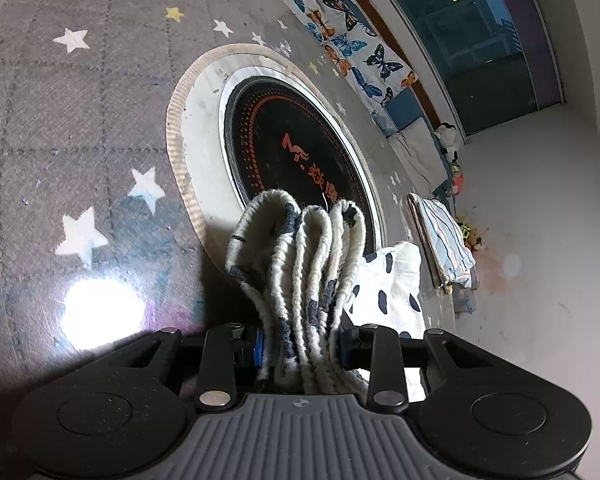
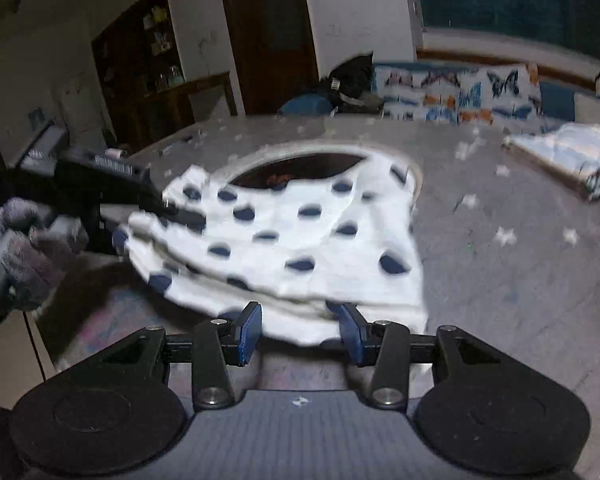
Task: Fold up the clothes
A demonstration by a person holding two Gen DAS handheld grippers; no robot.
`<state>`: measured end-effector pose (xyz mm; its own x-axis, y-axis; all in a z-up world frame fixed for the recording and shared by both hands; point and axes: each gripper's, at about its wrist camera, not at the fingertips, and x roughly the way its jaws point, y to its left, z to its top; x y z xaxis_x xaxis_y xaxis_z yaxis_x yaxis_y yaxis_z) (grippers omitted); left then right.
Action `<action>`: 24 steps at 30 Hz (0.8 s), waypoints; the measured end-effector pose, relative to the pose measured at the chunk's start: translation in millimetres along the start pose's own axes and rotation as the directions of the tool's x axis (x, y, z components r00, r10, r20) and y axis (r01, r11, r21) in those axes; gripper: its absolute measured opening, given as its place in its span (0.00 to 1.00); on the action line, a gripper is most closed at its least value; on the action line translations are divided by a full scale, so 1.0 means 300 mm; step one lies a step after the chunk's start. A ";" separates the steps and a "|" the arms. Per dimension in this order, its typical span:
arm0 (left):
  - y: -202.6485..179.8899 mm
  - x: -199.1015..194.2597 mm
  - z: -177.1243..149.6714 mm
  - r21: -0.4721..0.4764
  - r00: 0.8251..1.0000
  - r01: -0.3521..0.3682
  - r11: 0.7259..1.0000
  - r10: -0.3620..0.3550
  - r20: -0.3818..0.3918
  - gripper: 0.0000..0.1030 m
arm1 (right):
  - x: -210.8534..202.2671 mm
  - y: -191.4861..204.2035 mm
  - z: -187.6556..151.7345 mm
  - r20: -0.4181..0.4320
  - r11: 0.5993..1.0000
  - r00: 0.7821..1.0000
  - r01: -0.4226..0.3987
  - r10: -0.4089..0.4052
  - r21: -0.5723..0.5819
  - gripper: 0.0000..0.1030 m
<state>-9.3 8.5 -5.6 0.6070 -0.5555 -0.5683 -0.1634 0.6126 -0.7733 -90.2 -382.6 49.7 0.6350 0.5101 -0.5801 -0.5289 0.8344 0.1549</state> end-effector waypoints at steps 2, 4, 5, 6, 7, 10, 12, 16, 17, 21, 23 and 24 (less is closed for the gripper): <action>-0.001 0.000 0.000 0.005 1.000 0.000 1.000 0.000 -0.001 0.34 | -0.003 -0.012 0.033 0.036 1.000 0.999 0.004 -0.004 0.014 0.46; -0.002 0.000 -0.001 0.004 1.000 -0.001 1.000 0.001 0.000 0.35 | 0.011 -0.027 0.065 0.063 0.999 0.998 0.006 -0.008 0.032 0.46; -0.002 -0.001 -0.001 0.004 1.000 -0.002 1.000 0.002 0.000 0.35 | 0.031 -0.035 0.084 0.071 0.999 0.997 0.006 -0.009 0.043 0.47; -0.002 -0.001 -0.001 0.003 1.000 -0.002 1.000 0.002 0.001 0.35 | 0.051 -0.044 0.096 0.072 0.999 0.997 0.006 -0.009 0.053 0.47; -0.002 -0.002 -0.001 0.002 1.000 -0.002 1.000 0.002 0.001 0.35 | 0.074 -0.054 0.107 0.069 0.998 0.998 0.003 -0.007 0.062 0.47; -0.001 -0.006 -0.001 0.002 1.000 -0.005 1.000 0.005 0.002 0.35 | 0.138 -0.080 0.131 0.059 0.995 0.998 -0.015 0.009 0.095 0.47; 0.001 -0.008 -0.001 0.001 1.000 -0.005 1.000 0.005 0.003 0.35 | 0.176 -0.101 0.131 0.037 0.993 0.999 -0.013 0.009 0.116 0.48; 0.008 -0.009 0.002 0.000 1.000 0.002 1.000 -0.002 0.000 0.35 | 0.227 -0.154 0.105 -0.033 0.981 0.999 0.040 -0.034 0.191 0.46; 0.006 -0.009 0.002 0.005 1.000 0.000 1.000 0.000 -0.001 0.35 | 0.225 -0.163 0.104 -0.030 0.978 0.999 0.035 -0.029 0.205 0.46; -0.002 -0.008 0.002 0.019 1.000 -0.008 1.000 0.008 -0.002 0.35 | 0.209 -0.157 0.145 0.006 0.983 0.999 0.049 -0.051 0.176 0.47; -0.001 -0.008 0.002 0.017 1.000 -0.007 1.000 0.007 -0.002 0.35 | 0.221 -0.148 0.181 0.024 0.987 0.999 0.032 -0.036 0.158 0.48; 0.000 -0.008 0.002 0.016 1.000 -0.006 1.000 0.006 -0.002 0.35 | 0.234 -0.144 0.198 0.026 0.988 0.999 0.024 -0.029 0.149 0.48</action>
<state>-10.2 10.2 -4.1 0.6048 -0.5530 -0.5731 -0.1544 0.6246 -0.7656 10.7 -370.4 49.6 0.6644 0.4913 -0.5632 -0.4232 0.8684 0.2583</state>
